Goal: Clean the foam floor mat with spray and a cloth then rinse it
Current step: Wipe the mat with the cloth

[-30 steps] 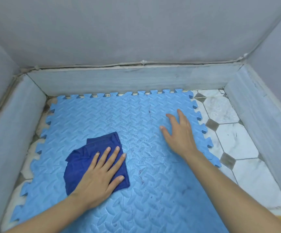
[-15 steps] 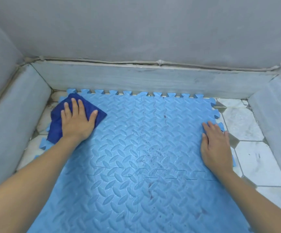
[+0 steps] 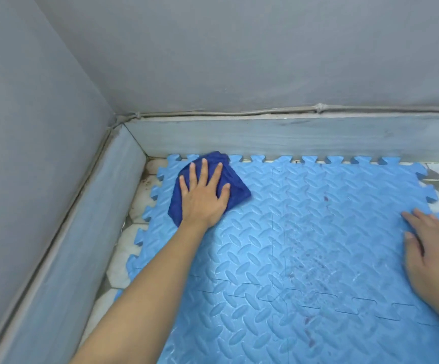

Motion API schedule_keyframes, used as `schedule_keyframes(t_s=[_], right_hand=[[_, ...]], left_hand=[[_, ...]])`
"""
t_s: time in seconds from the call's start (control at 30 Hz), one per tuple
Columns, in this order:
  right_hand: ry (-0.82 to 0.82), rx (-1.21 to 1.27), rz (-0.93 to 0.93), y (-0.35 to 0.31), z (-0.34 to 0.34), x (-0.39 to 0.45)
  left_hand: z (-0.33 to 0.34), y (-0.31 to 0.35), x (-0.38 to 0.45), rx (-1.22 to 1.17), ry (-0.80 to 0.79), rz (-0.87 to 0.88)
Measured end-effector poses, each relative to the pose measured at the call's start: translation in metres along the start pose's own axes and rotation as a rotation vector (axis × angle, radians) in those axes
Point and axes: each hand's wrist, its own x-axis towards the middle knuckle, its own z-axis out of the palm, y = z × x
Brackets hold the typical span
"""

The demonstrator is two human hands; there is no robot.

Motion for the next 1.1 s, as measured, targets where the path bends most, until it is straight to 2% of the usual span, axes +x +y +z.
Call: schedule_keyframes(t_s=[0.07, 0.13, 0.27, 0.4, 0.47, 0.6, 0.77, 0.87, 0.93, 1.1], right_hand=[[0.002, -0.01, -0.018, 0.0, 0.0, 0.0], [0.02, -0.01, -0.023, -0.002, -0.001, -0.001], [0.026, -0.016, -0.006, -0.007, -0.002, -0.004], [0.033, 0.02, 0.036, -0.009, -0.005, -0.006], [0.031, 0.029, 0.034, -0.01, -0.006, -0.005], [0.017, 0.053, 0.044, -0.008, -0.008, -0.005], [0.013, 0.035, 0.061, -0.01, -0.009, -0.008], [0.047, -0.071, 0.087, -0.011, -0.009, -0.007], [0.098, -0.136, 0.151, -0.011, -0.008, -0.005], [0.106, -0.148, 0.254, -0.004, -0.004, -0.004]], left_hand=[[-0.003, -0.002, 0.006, -0.009, -0.041, -0.107], [-0.005, 0.002, 0.001, -0.013, -0.09, -0.053], [0.001, 0.034, -0.04, 0.037, -0.119, 0.292], [0.016, 0.118, -0.07, -0.006, -0.151, 0.602], [0.024, 0.161, -0.064, -0.012, -0.152, 0.688], [0.027, 0.192, -0.03, 0.019, -0.128, 0.664], [0.02, 0.127, 0.012, 0.003, -0.074, 0.282], [0.016, 0.094, 0.009, 0.032, -0.043, 0.169], [0.016, 0.096, -0.007, 0.021, -0.047, 0.225], [0.027, 0.153, -0.067, -0.063, -0.166, 0.672]])
